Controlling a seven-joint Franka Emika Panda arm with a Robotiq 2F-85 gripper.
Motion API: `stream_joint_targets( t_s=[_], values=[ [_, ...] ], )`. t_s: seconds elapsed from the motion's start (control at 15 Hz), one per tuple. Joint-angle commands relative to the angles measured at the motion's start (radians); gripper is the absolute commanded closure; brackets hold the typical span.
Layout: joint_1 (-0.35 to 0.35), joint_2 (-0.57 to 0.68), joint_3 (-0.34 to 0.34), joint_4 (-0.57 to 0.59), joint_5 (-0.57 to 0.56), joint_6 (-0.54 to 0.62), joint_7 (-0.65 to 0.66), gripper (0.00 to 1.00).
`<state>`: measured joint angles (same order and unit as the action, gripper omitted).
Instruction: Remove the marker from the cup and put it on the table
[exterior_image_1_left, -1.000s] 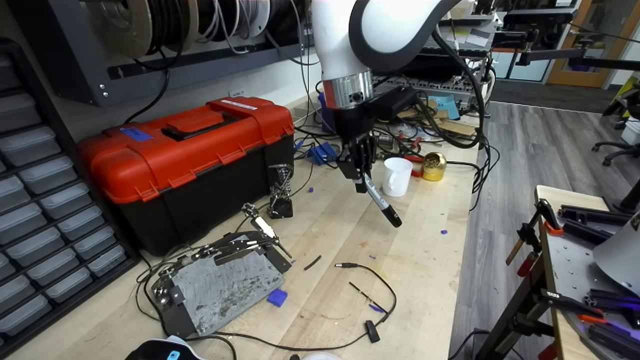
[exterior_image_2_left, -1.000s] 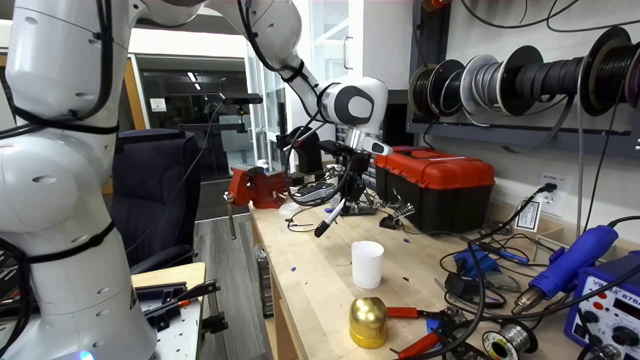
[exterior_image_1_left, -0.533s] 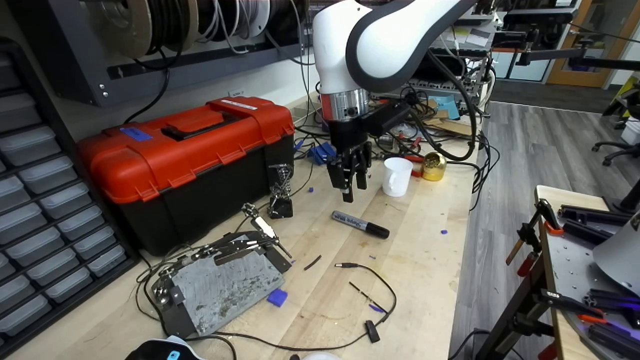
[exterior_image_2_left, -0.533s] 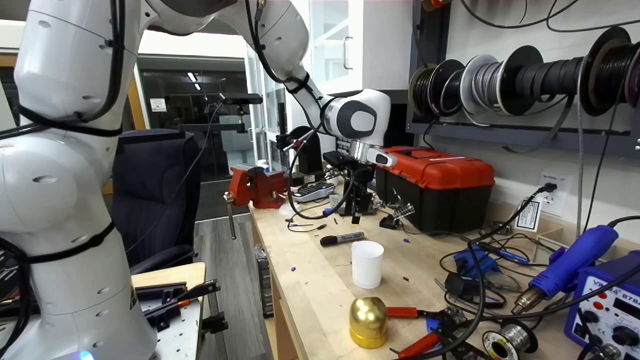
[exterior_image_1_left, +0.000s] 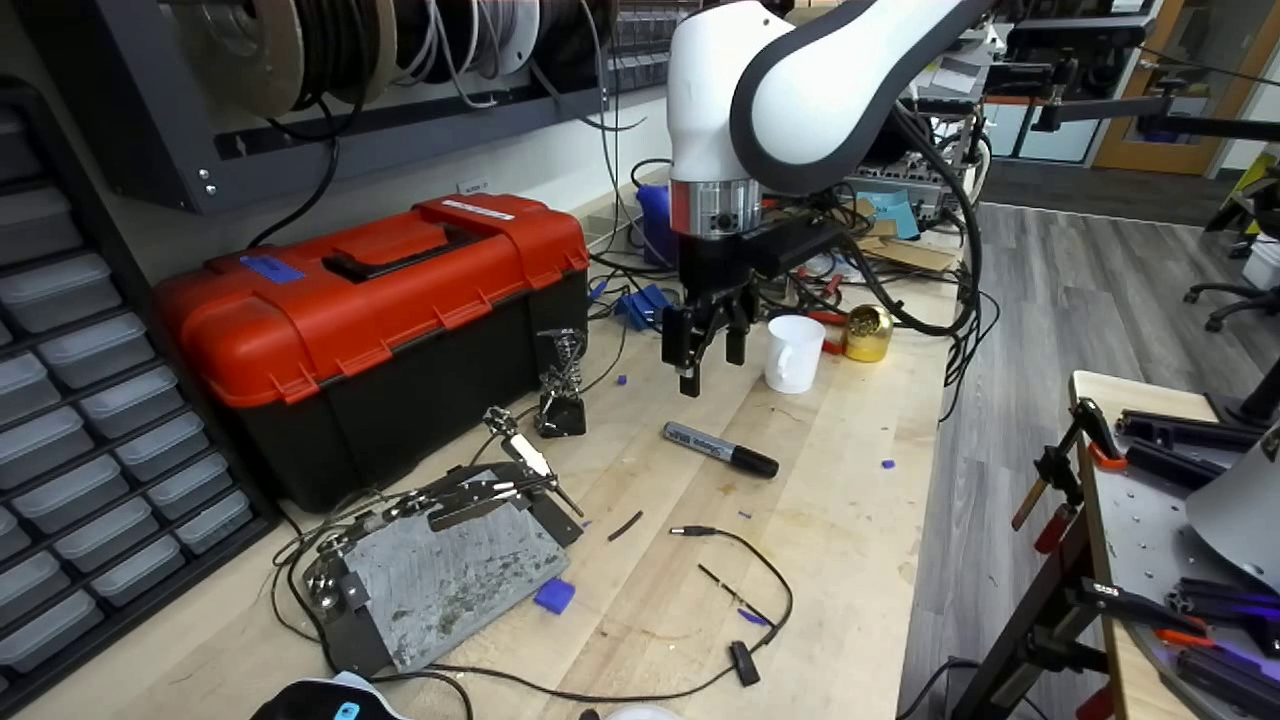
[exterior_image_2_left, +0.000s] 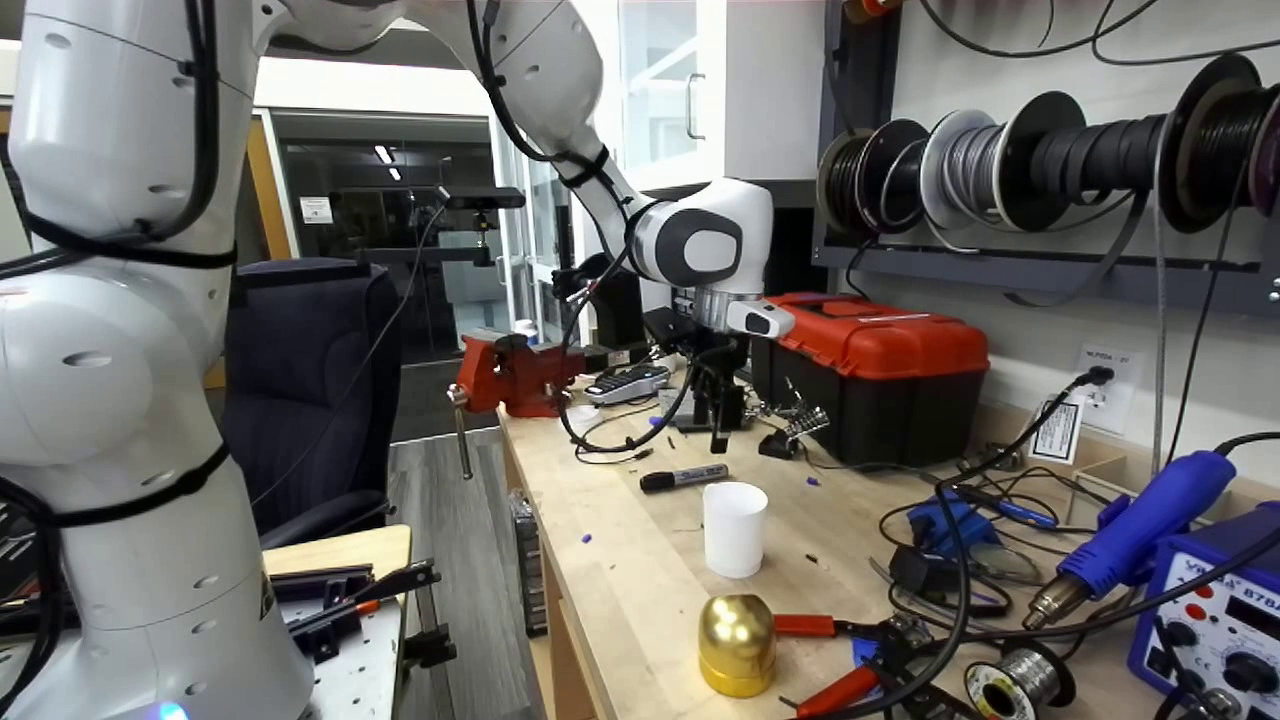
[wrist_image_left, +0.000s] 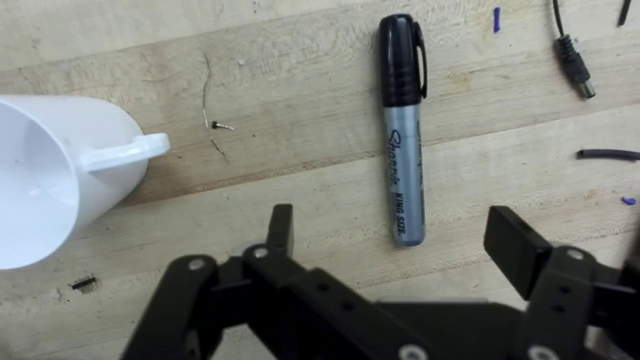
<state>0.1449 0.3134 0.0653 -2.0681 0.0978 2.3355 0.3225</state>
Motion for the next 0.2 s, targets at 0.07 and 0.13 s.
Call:
stream_joint_targets(
  t_s=[0.07, 0.13],
  values=[
    [0.0, -0.001, 0.0, 0.001, 0.001, -0.003, 0.001, 0.02],
    [0.0, -0.001, 0.0, 0.001, 0.001, -0.003, 0.001, 0.02]
  ],
)
